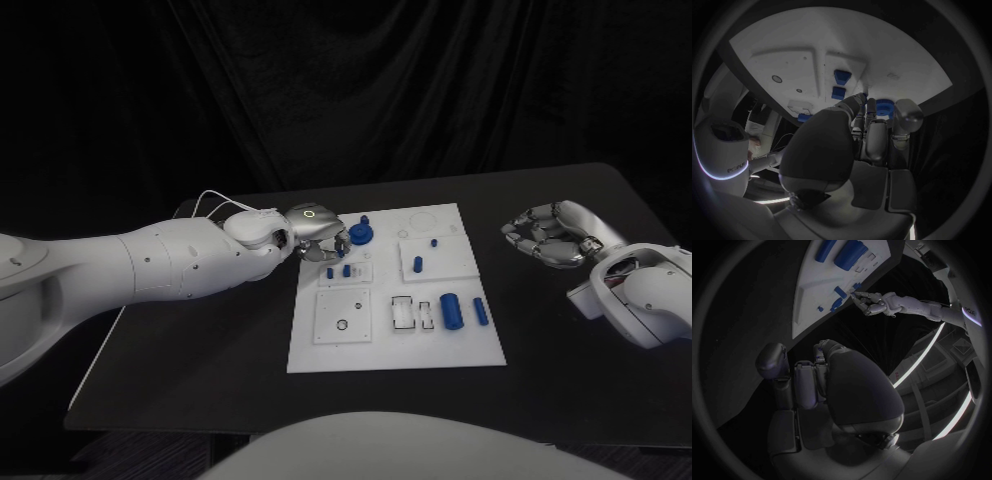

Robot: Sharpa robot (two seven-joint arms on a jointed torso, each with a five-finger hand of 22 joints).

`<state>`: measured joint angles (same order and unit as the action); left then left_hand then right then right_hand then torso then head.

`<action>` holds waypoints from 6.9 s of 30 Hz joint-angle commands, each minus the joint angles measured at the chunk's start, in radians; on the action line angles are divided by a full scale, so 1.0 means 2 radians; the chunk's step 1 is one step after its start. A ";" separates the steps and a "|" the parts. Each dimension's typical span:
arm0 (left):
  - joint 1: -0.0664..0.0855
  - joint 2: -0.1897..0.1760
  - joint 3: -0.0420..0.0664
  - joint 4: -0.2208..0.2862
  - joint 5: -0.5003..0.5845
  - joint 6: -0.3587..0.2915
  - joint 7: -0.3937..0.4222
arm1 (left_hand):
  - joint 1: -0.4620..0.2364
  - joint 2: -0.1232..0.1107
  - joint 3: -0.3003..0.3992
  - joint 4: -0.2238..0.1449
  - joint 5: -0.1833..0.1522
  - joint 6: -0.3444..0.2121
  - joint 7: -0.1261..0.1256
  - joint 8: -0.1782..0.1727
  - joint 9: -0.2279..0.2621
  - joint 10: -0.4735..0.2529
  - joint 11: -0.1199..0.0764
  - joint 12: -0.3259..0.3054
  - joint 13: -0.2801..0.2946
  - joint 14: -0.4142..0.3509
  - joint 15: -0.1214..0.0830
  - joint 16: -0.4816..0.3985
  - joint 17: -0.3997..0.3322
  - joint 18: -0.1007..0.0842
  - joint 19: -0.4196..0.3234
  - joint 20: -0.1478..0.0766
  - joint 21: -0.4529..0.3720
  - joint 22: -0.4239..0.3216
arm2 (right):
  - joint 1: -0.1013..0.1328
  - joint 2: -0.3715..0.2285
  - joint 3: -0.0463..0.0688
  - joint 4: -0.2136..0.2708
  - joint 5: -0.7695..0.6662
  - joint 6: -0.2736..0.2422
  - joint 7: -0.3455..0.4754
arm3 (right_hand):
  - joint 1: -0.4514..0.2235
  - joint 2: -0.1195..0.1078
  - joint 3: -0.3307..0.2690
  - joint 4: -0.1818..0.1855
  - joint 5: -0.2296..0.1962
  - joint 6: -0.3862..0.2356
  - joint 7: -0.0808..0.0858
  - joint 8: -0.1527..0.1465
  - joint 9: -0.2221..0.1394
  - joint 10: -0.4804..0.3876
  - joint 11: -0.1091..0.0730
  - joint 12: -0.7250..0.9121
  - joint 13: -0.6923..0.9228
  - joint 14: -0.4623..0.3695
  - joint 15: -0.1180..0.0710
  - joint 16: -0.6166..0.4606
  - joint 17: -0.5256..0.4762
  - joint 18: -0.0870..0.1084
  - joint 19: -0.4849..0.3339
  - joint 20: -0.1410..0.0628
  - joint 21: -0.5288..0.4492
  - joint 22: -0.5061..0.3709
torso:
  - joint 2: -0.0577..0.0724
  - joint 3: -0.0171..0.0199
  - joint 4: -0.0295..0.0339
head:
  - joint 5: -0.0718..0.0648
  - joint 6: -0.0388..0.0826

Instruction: Assemble the parts on the task board

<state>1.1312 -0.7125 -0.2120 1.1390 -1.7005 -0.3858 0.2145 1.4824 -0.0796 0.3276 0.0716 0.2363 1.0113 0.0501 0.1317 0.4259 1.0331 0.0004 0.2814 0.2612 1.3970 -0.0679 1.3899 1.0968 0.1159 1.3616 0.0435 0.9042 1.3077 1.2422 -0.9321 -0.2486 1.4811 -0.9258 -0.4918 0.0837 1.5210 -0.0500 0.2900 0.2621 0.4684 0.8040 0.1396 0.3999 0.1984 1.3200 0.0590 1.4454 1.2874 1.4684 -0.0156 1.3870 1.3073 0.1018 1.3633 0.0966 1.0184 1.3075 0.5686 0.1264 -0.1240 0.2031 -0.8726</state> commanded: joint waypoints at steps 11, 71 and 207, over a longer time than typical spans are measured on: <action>-0.002 0.007 0.000 -0.004 0.000 -0.012 0.000 | -0.004 -0.001 0.002 -0.002 -0.002 0.005 0.000 0.002 0.001 0.010 0.000 -0.003 0.000 -0.002 0.000 -0.002 0.001 0.001 -0.001 0.000 0.003 0.053 | -0.001 -0.002 0.000 0.002 -0.002 0.003 -0.007 | 0.000 0.000 0.004 -0.001 0.003 0.001 -0.001 0.004 -0.001 0.000 -0.001 -0.001 0.000 0.007 0.001 -0.002 0.039 0.005 -0.004 -0.001 -0.003 0.058 | -0.001 0.0018 -0.0011 | -0.002 0.000; -0.005 0.010 0.000 -0.011 0.000 -0.001 -0.011 | -0.004 -0.001 0.006 -0.008 -0.007 0.000 0.000 -0.004 0.000 0.017 0.000 -0.013 -0.001 -0.001 0.001 -0.003 0.002 0.000 0.001 0.001 0.009 0.055 | -0.001 0.001 0.000 0.001 -0.002 0.011 -0.013 | 0.001 0.000 0.005 -0.003 0.003 0.000 -0.001 0.004 -0.001 0.000 -0.001 -0.001 0.000 0.006 0.001 -0.002 0.039 0.005 -0.004 -0.002 -0.003 0.058 | -0.001 0.0017 -0.0004 | -0.006 0.000; -0.047 -0.151 0.001 0.220 0.859 0.228 0.350 | -0.023 0.130 -0.250 0.089 0.099 -0.265 0.001 -0.019 -0.159 -0.448 0.025 0.035 -0.108 -0.686 0.098 -0.649 -0.540 0.015 -0.673 0.080 -0.445 -0.588 | 0.002 0.099 0.001 -0.090 -0.303 0.114 -0.057 | -0.002 -0.041 0.039 -0.064 -0.054 -0.045 -0.013 -0.065 -0.021 -0.373 0.044 -0.459 -0.499 -0.102 0.030 -0.115 -0.134 0.025 -0.082 0.024 -0.132 0.031 | 0.026 -0.0679 0.0649 | -0.059 0.000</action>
<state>1.0386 -1.0157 -0.2120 1.5755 0.0260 0.0468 0.6765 1.4372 0.1704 -0.1680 0.2497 0.4348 0.4856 0.0500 0.1002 0.1096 0.1426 0.0507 0.3550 0.0460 0.0267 0.1304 0.0953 0.0184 0.1398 0.0184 0.2035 0.0173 0.1344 1.2496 -0.7357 -0.2478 1.3071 -1.5163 -0.2243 -0.0325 1.5121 -0.1327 0.3695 0.1372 0.3556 0.7147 0.1182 0.2737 0.1573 0.5767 0.1452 0.5323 0.2906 1.2729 0.0454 1.1621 1.0409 0.1328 1.2061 0.1431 0.7576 1.3080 0.6163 -0.0092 0.0051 0.0874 -0.8726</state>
